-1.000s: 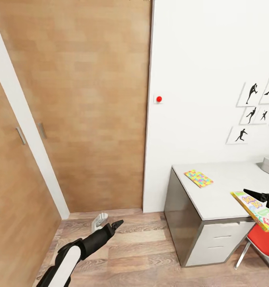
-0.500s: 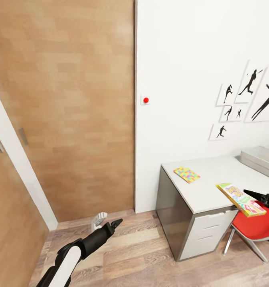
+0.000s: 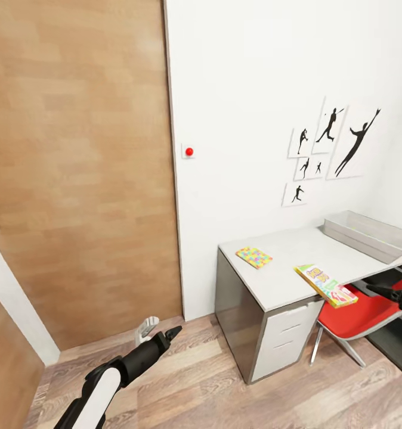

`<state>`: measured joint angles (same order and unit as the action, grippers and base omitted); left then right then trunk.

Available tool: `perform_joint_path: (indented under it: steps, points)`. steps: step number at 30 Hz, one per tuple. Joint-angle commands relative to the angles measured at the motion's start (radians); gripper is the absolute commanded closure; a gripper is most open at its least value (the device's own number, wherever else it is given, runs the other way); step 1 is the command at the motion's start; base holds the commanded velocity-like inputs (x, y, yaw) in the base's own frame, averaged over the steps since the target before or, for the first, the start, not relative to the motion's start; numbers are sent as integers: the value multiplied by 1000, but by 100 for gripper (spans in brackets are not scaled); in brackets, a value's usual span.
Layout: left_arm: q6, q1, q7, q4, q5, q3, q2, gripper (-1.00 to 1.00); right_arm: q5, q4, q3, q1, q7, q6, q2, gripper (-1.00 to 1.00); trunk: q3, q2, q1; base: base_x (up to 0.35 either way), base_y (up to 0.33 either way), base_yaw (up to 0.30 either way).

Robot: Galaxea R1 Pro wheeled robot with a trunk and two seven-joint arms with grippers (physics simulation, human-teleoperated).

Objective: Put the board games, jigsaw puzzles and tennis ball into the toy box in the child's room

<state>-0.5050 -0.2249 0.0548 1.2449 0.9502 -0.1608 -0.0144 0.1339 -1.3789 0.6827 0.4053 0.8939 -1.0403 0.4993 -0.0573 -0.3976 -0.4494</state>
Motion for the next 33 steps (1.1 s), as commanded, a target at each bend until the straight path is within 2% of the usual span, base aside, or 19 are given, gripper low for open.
perform_joint_path:
  steps: [1, 3, 4, 6, 7, 9, 10, 12, 13, 15, 18, 20, 26, 29, 33]
  points:
    - [-3, -1, 0, 1, 3, 0, -1, -100, 4, 1, 1, 2, 0, -7, 0, -100, -2, -2, -1, 0, 1, -277]
    - [-2, -1, 0, 1, 4, 0, -1, -100, 3, 91, -2, 45, 3, -7, 10, -100, -1, -2, -1, 0, 1, -278]
    - [-2, -1, 0, 1, 4, 0, -1, -100, 3, 91, -2, 45, 3, -7, 10, -100, 0, -2, -1, 0, 1, -278]
    - [-2, -1, 0, 1, 4, 0, -1, -100, 1, 193, -4, 92, 4, -7, 21, -100, 1, -2, -1, 0, 0, -279]
    - [-2, -1, 0, 1, 4, 0, -1, -100, 1, 193, -4, 92, 4, -7, 21, -100, 2, -2, -1, 0, 0, -279]
    - [-2, -1, -1, 1, 5, 0, 0, -100, 0, 304, -6, 141, 5, -7, 31, -100, 3, -2, -1, 0, 0, -280]
    - [-2, -1, -1, 1, 5, 0, 0, -100, 0, 304, -6, 141, 5, -7, 31, -100, 3, -2, -1, 0, 0, -280]
    - [-2, -1, -1, 1, 5, 0, 0, -100, -1, 413, -7, 191, 6, -7, 40, -100, 4, -2, -1, 0, 0, -281]
    - [-2, -1, -1, 1, 5, 0, 0, -100, -1, 413, -7, 191, 6, -7, 40, -100, 5, -2, -1, 0, 0, -281]
    - [-1, -1, -2, 1, 6, 0, 0, -100, -2, 508, -8, 233, 7, -7, 45, -100, 6, -2, -1, 0, 0, -281]
    - [-1, -1, -3, 1, 6, 0, 0, -100, -2, 547, -8, 250, 7, -1, 46, -100, 7, -2, -1, 0, 0, -282]
    - [-1, -1, -4, 1, 6, 0, 0, -100, -1, 607, -9, 274, 7, 8, 46, -100, 8, -2, -1, 0, 0, -283]
    - [-1, -1, -5, 1, 7, 4, -4, -100, 0, 670, -8, 300, 9, 18, 39, -100, 9, -2, -1, 0, 0, -233]
    - [-1, 1, -5, 1, 8, 18, -5, -100, 2, 686, -8, 307, 12, 21, 33, -100, 9, -2, -1, 0, 0, -111]
    - [-2, 7, -5, 1, 7, 68, -6, -100, 3, 706, -8, 314, 17, 22, 10, -100, 9, -2, -1, 0, 0, -61]
